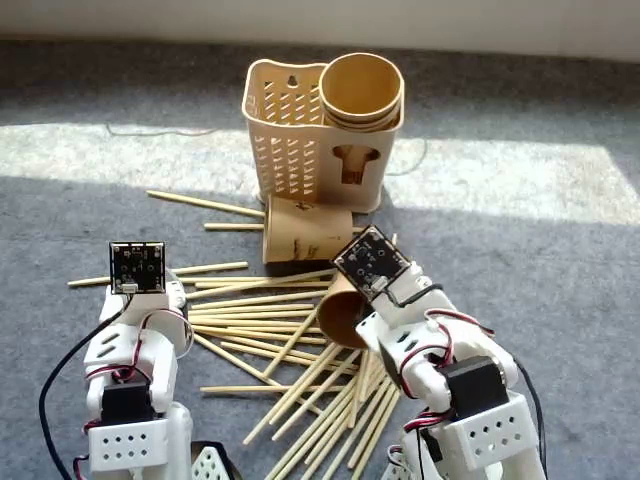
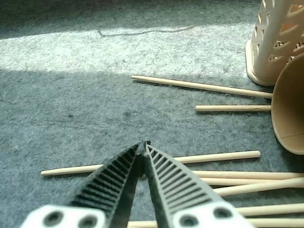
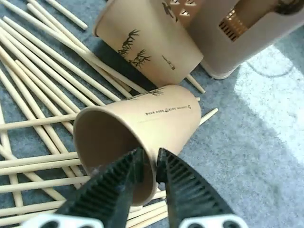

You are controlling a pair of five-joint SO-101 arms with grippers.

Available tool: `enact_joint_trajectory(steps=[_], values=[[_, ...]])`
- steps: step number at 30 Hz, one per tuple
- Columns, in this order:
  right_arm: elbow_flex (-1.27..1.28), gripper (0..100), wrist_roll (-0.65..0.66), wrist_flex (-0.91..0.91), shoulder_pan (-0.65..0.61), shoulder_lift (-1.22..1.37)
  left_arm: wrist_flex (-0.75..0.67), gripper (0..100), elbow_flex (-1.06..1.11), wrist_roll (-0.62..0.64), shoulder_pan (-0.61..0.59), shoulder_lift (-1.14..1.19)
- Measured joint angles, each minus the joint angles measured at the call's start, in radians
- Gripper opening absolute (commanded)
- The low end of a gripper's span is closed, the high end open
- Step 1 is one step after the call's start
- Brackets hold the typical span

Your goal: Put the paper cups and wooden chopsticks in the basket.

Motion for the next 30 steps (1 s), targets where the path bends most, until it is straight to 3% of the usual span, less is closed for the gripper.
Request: enact_joint_trajectory(steps=[13,16,21,30], values=[[-0.149,1.9,0.000,0.015,0.054,0.000,0.000,1,0.000,0.000,0.000,0.000],[-0.149,10.0,0.000,0.101,0.049,0.000,0.000,1,0.000,0.000,0.000,0.000],[-0.183,25.9,0.000,0.293,-0.063,-0.008,0.000,1,0.000,0.000,0.000,0.000],[-0.098,26.4,0.003,0.307,-0.212,-0.005,0.000,1,0.000,0.000,0.000,0.000]])
